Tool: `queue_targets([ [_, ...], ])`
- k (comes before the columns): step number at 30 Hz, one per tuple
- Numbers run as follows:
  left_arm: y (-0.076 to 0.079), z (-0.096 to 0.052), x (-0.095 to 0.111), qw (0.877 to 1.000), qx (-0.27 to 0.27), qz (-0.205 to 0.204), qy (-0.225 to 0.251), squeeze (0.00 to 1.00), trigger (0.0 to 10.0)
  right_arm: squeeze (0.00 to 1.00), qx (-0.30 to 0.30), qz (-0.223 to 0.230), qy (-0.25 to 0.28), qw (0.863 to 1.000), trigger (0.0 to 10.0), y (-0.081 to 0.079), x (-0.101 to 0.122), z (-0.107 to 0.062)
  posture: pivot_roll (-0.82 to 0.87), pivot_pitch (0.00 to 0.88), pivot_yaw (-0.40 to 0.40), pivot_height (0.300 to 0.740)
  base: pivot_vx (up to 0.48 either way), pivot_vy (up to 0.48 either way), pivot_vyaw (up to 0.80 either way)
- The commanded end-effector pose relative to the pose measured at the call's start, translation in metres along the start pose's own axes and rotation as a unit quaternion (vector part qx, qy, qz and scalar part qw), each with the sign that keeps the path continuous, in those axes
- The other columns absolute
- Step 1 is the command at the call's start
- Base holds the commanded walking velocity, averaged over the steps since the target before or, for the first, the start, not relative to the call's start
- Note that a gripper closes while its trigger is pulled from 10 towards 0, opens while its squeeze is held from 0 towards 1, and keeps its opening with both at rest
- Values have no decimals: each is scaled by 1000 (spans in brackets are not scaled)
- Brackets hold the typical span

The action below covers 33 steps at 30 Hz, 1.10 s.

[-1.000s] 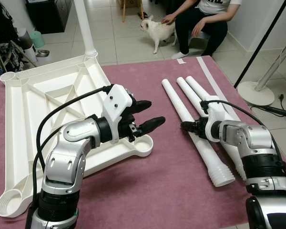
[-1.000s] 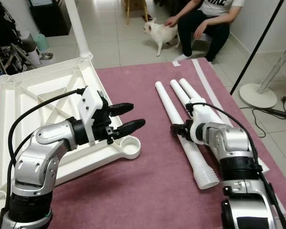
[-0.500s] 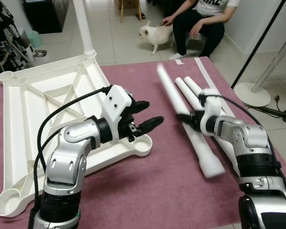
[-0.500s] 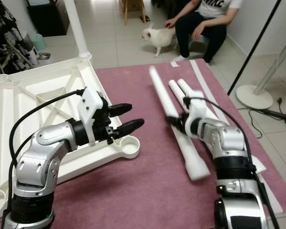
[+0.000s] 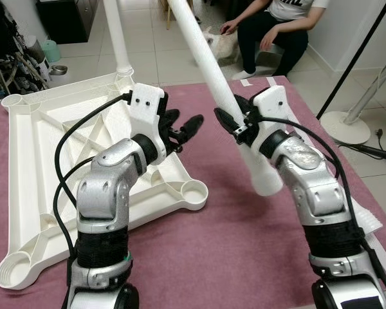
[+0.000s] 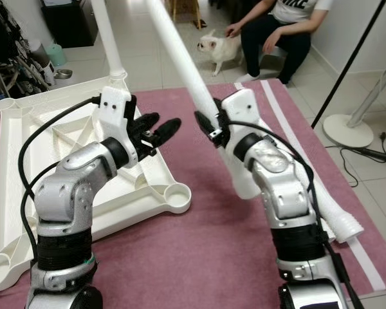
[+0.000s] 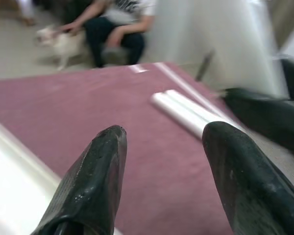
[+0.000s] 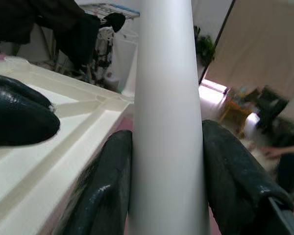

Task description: Building children table

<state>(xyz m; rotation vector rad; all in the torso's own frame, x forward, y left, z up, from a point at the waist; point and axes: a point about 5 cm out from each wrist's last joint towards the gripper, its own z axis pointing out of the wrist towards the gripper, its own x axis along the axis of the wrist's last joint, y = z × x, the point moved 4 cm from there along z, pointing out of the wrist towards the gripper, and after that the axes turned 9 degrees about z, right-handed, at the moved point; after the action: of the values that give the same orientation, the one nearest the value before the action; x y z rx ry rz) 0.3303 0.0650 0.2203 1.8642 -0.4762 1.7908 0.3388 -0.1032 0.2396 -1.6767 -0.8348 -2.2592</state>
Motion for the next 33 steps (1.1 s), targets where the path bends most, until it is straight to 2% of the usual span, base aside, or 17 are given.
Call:
queue_targets([
  [1, 16, 14, 36, 997, -27, -48, 62, 0, 10000, 0, 19, -40, 18, 999, 10000, -15, -1, 1, -6, 0, 83, 740, 0, 0, 0],
  [7, 28, 14, 49, 987, -65, -112, 97, 0, 10000, 0, 15, -76, 35, 996, 10000, -25, -9, 2, -1, 0, 82, 740, 0, 0, 0],
  [12, 29, 13, 47, 992, -51, -68, 93, 0, 10000, 0, -2, -86, 40, 995, 10000, -24, -14, 0, 3, 0, 81, 740, 0, 0, 0],
  [13, 27, 8, 32, 985, -40, 158, 49, 0, 10000, 0, -31, -88, 50, 994, 10000, -15, -13, -2, 6, 0, 80, 740, 0, 0, 0],
  [14, 27, 8, 32, 985, -40, 158, 49, 0, 10000, 0, -31, -88, 50, 994, 10000, -15, -13, -2, 6, 0, 80, 740, 0, 0, 0],
  [15, 27, 1, 12, 959, -76, 274, 3, 0, 10000, 0, -44, -89, 53, 994, 10000, -9, -11, -4, 8, 0, 81, 740, 0, 0, 0],
  [16, 27, 1, 12, 959, -76, 274, 3, 0, 10000, 0, -44, -89, 53, 994, 10000, -9, -11, -4, 8, 0, 81, 740, 0, 0, 0],
  [17, 25, -9, -10, 928, -117, 350, -43, 0, 10000, 0, -54, -91, 56, 993, 10000, -3, -10, -5, 9, 0, 82, 740, 0, 0, 0],
  [18, 25, -9, -10, 928, -117, 350, -43, 0, 10000, 0, -54, -91, 56, 993, 10000, -3, -10, -5, 9, 0, 82, 740, 0, 0, 0],
  [19, 21, -23, -31, 907, -167, 376, -90, 0, 10000, 0, -63, -96, 58, 992, 10000, 2, -8, -6, 12, 0, 85, 740, 0, 0, 0],
  [22, 18, -46, -52, 905, -234, 329, -137, 0, 10000, 0, -72, -105, 66, 990, 10000, 8, -5, -6, 5, 0, 96, 740, 0, 0, 0],
  [23, 18, -46, -52, 905, -234, 329, -137, 0, 10000, 0, -72, -105, 66, 990, 10000, 8, -5, -6, 5, 0, 96, 740, 0, 0, 0],
  [24, 15, -49, -54, 915, -233, 296, -142, 0, 10000, 0, -74, -109, 71, 989, 10000, 10, -3, -6, 5, 0, 98, 740, 0, 0, 0],
  [26, 15, -49, -54, 915, -233, 296, -142, 0, 10000, 0, -74, -109, 71, 989, 10000, 10, -3, -6, 5, 0, 98, 740, 0, 0, 0],
  [28, 2, -37, -44, 948, -169, 239, -122, 0, 10000, 0, -76, -115, 80, 987, 10000, 11, 1, -6, 3, 0, 100, 740, 0, 0, 0],
  [29, -2, -31, -41, 958, -144, 222, -115, 0, 10000, 0, -77, -117, 83, 987, 10000, 10, 2, -6, 3, 0, 100, 740, 0, 0, 0],
  [33, -8, -22, -28, 979, -101, 153, -88, 0, 10000, 0, -69, -129, 89, 985, 10000, 4, 1, -6, -3, 0, 104, 740, 0, 0, 0],
])
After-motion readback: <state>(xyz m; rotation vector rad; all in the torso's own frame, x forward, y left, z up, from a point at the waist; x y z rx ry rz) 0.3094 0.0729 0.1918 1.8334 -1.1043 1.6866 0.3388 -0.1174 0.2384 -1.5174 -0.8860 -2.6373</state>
